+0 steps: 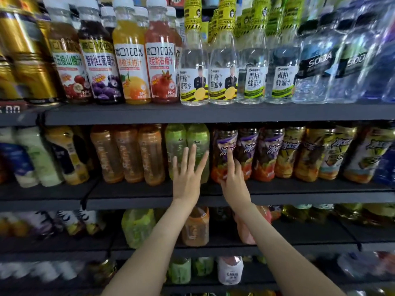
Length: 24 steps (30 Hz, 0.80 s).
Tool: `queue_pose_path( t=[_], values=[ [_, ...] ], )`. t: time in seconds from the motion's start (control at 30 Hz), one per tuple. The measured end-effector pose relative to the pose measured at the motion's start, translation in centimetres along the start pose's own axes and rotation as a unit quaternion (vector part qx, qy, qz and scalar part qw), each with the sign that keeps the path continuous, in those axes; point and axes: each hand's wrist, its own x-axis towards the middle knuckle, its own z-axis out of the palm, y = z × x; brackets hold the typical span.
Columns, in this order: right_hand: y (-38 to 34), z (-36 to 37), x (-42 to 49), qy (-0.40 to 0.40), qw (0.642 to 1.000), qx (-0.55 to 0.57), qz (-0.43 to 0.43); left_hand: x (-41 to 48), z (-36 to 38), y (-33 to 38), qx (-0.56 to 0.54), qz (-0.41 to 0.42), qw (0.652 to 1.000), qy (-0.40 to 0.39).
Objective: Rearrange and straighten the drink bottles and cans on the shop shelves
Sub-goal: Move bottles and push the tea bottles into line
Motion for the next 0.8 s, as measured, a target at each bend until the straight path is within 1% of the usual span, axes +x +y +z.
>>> queue_pose_path(
  t=[0.07, 0.17, 0.3, 0.4, 0.5, 0.6, 0.73, 0.8],
  values=[
    [-0.3, 0.2, 0.4, -0.002, 1.000, 0.015, 0.013, 0.1, 0.6, -0.2, 0.008, -0.005, 1.000, -0.006],
    [-0.6, 0.4, 0.8, 0.000, 0.999, 0.005, 0.033, 0.6, 1.0, 0.0, 0.011, 0.003, 1.000, -0.006],
    [-0.7, 0.5, 1.0, 0.004, 0.999, -0.001, 0.035, 0.8, 1.9, 0.3, -0.016, 0.018, 0.999, 0.025],
    [-0.6, 0.5, 0.8, 0.014, 0.999, 0.004, 0.034, 0.5, 2.4, 0.3, -0.036, 0.015, 0.999, 0.028],
    [-0.1, 0.1, -0.4, 0.059, 0.998, -0.027, 0.017, -0.1, 2.4, 0.9, -0.066, 0.001, 0.998, 0.022],
    [1.2, -0.3, -3.2, 0.101, 0.994, -0.035, 0.014, -2.2, 2.0, 2.4, -0.116, -0.005, 0.993, 0.022],
    [3.9, 0.0, -8.2, 0.159, 0.983, -0.085, 0.023, -7.5, 2.7, 5.0, -0.180, 0.026, 0.983, 0.021],
    [5.4, 0.7, -10.4, 0.164, 0.981, -0.099, 0.044, -10.7, 3.9, 6.2, -0.203, 0.017, 0.979, 0.007]
  ],
)
